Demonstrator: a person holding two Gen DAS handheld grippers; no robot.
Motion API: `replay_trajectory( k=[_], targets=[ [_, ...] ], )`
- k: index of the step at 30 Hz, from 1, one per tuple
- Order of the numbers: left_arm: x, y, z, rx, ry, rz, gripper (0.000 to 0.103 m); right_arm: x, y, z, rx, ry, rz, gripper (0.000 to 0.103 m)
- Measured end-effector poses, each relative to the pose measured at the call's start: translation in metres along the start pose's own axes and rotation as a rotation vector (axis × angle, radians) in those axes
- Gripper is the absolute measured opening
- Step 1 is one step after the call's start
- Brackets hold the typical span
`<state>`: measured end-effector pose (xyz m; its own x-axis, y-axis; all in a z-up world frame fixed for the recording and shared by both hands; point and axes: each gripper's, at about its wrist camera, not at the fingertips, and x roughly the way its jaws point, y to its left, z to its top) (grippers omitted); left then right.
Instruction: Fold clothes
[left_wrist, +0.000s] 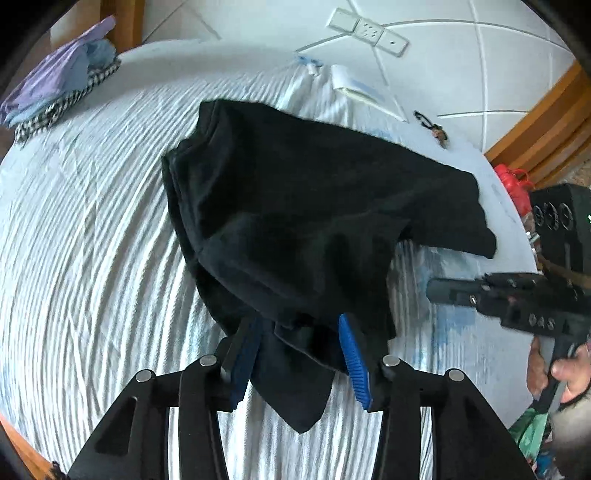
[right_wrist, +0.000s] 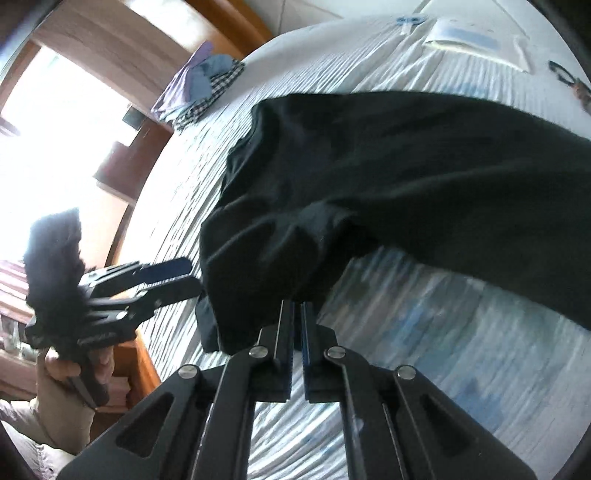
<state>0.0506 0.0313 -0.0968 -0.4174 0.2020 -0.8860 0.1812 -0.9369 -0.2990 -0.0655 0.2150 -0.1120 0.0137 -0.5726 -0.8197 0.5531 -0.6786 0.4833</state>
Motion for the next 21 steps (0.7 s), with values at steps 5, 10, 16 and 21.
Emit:
replay_trajectory(
  k=[5,10,16,21],
  targets=[
    [0.017,0.006,0.006,-0.109,-0.018,-0.019,0.032,0.016,0.004,-0.009,-0.023,0.067,0.037,0.004],
    [-0.005,0.014,0.006,-0.154,-0.084,0.05,0.026,0.051,0.029,-0.009,-0.157,0.143,-0.018,0.004],
    [-0.008,0.013,-0.027,-0.144,-0.018,0.046,0.028,0.065,0.036,-0.006,-0.215,0.143,-0.024,0.004],
    [-0.005,0.001,-0.049,-0.107,-0.007,0.105,0.062,0.035,0.025,-0.01,-0.183,0.102,0.053,0.004]
  ],
)
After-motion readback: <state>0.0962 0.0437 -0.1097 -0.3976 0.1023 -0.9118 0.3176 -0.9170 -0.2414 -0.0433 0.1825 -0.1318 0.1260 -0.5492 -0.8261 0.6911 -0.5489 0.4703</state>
